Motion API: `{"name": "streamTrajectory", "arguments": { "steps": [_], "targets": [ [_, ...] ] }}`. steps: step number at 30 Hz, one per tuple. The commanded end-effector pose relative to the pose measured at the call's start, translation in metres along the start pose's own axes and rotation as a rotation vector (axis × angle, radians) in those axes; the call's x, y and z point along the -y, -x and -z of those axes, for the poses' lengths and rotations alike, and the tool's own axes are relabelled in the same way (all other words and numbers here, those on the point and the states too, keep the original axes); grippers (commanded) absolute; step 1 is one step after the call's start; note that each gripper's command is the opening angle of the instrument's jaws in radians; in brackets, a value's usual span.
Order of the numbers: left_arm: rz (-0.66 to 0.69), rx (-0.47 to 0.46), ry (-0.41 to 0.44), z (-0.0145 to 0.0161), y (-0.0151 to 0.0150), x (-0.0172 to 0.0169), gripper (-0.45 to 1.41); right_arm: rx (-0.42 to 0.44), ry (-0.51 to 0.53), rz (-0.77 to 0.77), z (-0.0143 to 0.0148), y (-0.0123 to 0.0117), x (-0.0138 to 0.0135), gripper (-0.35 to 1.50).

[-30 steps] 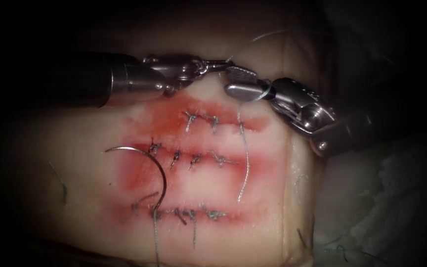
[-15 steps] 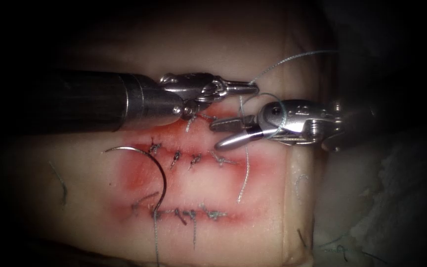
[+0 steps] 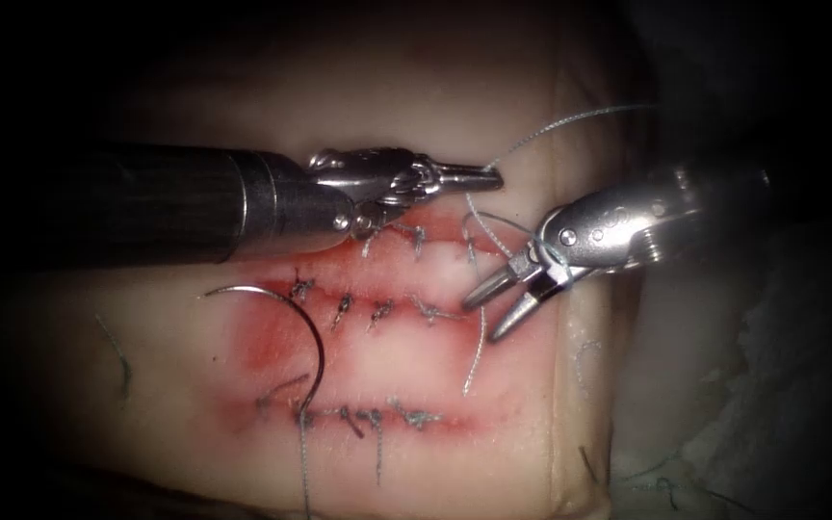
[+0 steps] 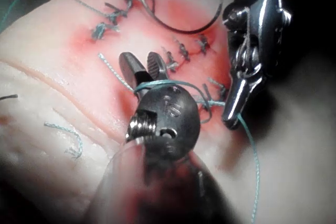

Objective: Wound Closure

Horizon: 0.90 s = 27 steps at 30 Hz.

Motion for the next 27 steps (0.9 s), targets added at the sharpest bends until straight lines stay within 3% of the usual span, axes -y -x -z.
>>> {"name": "streamTrajectory", "arguments": {
  "steps": [1, 9, 13, 18, 22, 27],
  "targets": [
    [-0.003, 0.002, -0.002, -0.0010, 0.0002, -0.0004, -0.45, -0.036, 0.023, 0.019, -0.0010, 0.0001, 0.0009, 0.37],
    [-0.008, -0.007, -0.015, -0.0010, 0.0000, 0.0000, -0.45, -0.114, 0.103, 0.070, -0.0021, -0.0002, 0.0017, 0.19],
    [-0.026, -0.035, -0.053, 0.0000, -0.0001, 0.0001, -0.45, -0.139, 0.141, 0.099, -0.0022, -0.0001, 0.0017, 0.37],
    [-0.040, -0.055, -0.098, 0.0007, -0.0004, -0.0002, -0.45, -0.162, 0.170, 0.132, -0.0026, -0.0004, 0.0018, 0.36],
    [-0.056, -0.067, -0.128, 0.0011, -0.0009, -0.0004, -0.45, -0.180, 0.186, 0.152, -0.0031, -0.0007, 0.0018, 0.69],
    [-0.068, -0.083, -0.147, 0.0018, -0.0012, -0.0013, -0.45, -0.189, 0.194, 0.166, -0.0034, -0.0006, 0.0022, 0.61]
  ]
}}
